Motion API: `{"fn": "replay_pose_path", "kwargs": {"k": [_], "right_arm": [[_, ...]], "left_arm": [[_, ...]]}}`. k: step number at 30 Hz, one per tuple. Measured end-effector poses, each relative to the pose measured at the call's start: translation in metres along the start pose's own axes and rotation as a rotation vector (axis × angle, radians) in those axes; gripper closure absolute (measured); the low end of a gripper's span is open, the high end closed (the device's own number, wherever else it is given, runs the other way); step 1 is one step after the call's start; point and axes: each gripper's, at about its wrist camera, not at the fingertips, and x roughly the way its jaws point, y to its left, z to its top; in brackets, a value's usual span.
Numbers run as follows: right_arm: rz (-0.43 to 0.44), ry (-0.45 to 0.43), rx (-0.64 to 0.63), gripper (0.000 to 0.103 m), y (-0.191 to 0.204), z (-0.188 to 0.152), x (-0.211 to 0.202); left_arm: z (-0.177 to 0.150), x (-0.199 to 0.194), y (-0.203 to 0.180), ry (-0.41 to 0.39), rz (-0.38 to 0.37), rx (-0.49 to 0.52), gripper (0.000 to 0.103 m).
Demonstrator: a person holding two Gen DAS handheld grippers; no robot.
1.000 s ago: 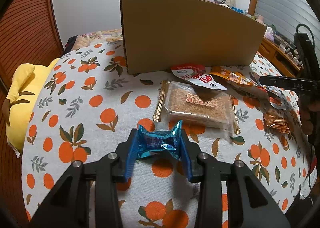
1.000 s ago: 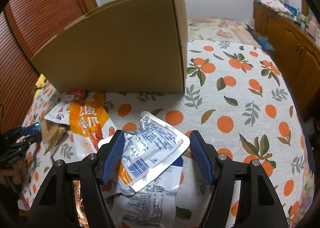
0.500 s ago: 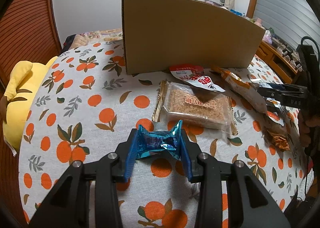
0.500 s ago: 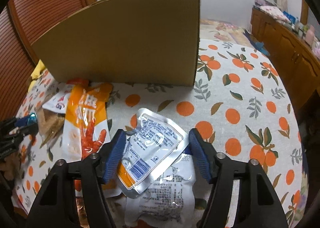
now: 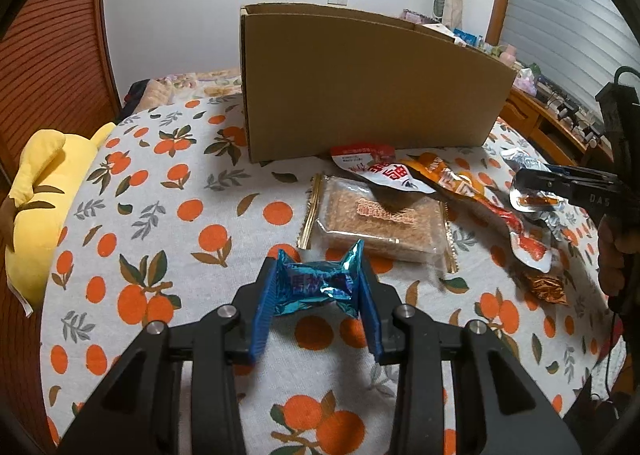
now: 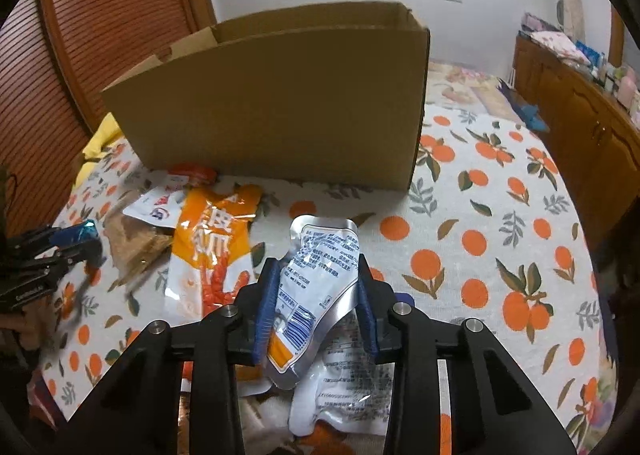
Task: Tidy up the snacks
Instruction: 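Lift both snacks over the cardboard box and open both tools to drop them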
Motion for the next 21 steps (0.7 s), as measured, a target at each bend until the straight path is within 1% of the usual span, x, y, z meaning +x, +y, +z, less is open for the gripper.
{"fn": "replay_pose_path", "kwargs": {"k": [7, 14, 21], "right_arm": [[0.021, -0.064, -0.005, 0.068, 0.001, 0.012, -0.025], [0.045, -0.123, -0.028, 0.068, 0.005, 0.031, -0.045], [0.077, -0.175, -0.066, 0.067, 0.009, 0.056, -0.056]], "left_arm": [[0.018, -0.017, -0.006, -0.047, -0.019, 0.011, 0.066], [0.051, -0.032, -0.016, -0.103, -0.037, 0.04, 0.066], [0.089, -0.03, -0.023, -0.14, -0.033, 0.067, 0.066]]}}
